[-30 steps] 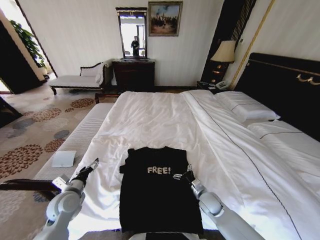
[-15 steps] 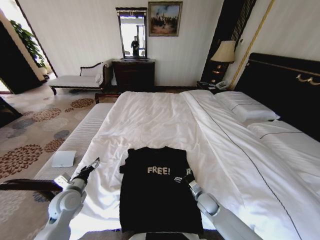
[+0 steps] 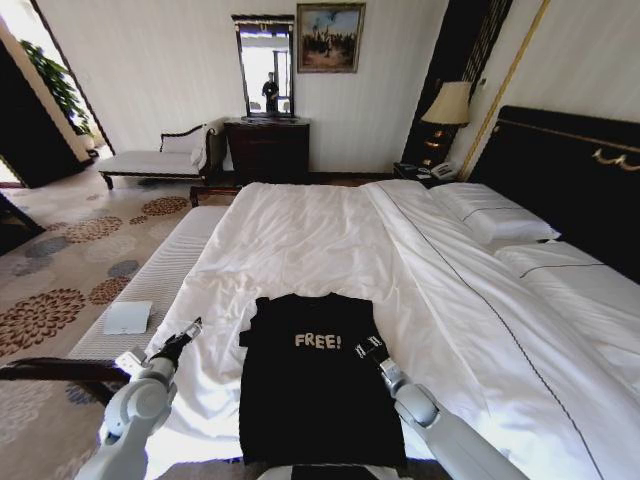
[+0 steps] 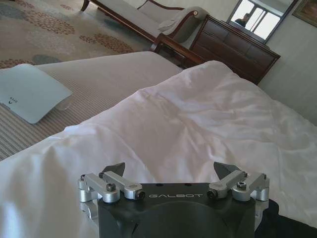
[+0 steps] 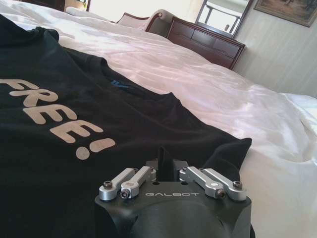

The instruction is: Fold the clothes on the bed.

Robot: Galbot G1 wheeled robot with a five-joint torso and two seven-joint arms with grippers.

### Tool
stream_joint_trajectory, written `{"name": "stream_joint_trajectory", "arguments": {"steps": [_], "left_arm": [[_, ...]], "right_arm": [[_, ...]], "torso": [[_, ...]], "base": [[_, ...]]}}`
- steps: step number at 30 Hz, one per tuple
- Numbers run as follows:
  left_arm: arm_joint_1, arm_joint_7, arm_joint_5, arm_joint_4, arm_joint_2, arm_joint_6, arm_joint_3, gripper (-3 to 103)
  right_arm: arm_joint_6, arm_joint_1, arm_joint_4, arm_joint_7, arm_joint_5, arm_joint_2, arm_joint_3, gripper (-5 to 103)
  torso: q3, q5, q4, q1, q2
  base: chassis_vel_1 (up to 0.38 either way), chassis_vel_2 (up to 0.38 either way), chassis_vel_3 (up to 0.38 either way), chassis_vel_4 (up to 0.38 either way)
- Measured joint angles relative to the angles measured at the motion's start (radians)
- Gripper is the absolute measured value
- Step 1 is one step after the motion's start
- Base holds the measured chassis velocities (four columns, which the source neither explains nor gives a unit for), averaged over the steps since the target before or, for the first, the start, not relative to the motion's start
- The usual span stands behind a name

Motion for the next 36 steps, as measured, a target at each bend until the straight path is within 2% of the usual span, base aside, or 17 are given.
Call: {"name": "stream_joint_trajectory", "arguments": {"steps": [3,5,6,22,27,29,33,36], "left_arm": [[0.000,0.000,0.000,0.003,0.001,-0.001,-0.001,100],[-0.001,0.000,-0.001,0.005,0.002,-0.002,-0.001,100],[-0.002,0.000,-0.001,0.006,0.003,-0.002,-0.002,100],[0.004,0.001,-0.009,0.008,0.006,-0.007,-0.003,100],[0.013,0.001,-0.010,-0.003,0.004,-0.008,-0.005,100],[0.020,0.001,-0.010,-0.011,0.002,-0.008,-0.006,100],[0.024,-0.003,-0.009,-0.022,-0.004,-0.009,-0.005,100],[0.025,-0.005,-0.008,-0.026,-0.005,-0.009,-0.002,100]], "right_arm": [[0.005,-0.004,0.008,-0.004,0.003,0.000,0.002,14],[0.009,-0.009,0.024,-0.014,0.016,-0.003,0.009,3],[0.009,-0.011,0.030,-0.017,0.023,-0.004,0.011,2],[0.028,-0.040,0.068,-0.024,0.060,-0.020,0.064,0],[0.041,-0.047,0.096,-0.025,0.092,-0.008,0.143,0],[0.041,-0.042,0.112,-0.032,0.137,0.001,0.221,0],[0.042,-0.040,0.121,-0.042,0.202,-0.012,0.304,0],[0.042,-0.041,0.121,-0.044,0.215,-0.017,0.327,0]], "torso": [[0.000,0.0000,-0.0001,0.000,0.000],[0.000,0.0000,-0.0001,0.000,0.000],[0.000,0.0000,-0.0001,0.000,0.000],[0.000,0.0000,-0.0001,0.000,0.000],[0.000,0.0002,-0.0001,0.000,0.000],[0.000,0.0001,0.0000,0.000,0.000],[0.000,0.0000,0.0000,0.000,0.000],[0.000,0.0000,-0.0001,0.000,0.000]], "base": [[0.000,0.000,0.000,0.000],[0.000,0.000,0.000,0.000],[0.000,0.000,0.000,0.000],[0.000,0.000,0.000,0.000],[0.000,0.000,0.000,0.000],[0.000,0.000,0.000,0.000],[0.000,0.000,0.000,0.000],[0.000,0.000,0.000,0.000]]}}
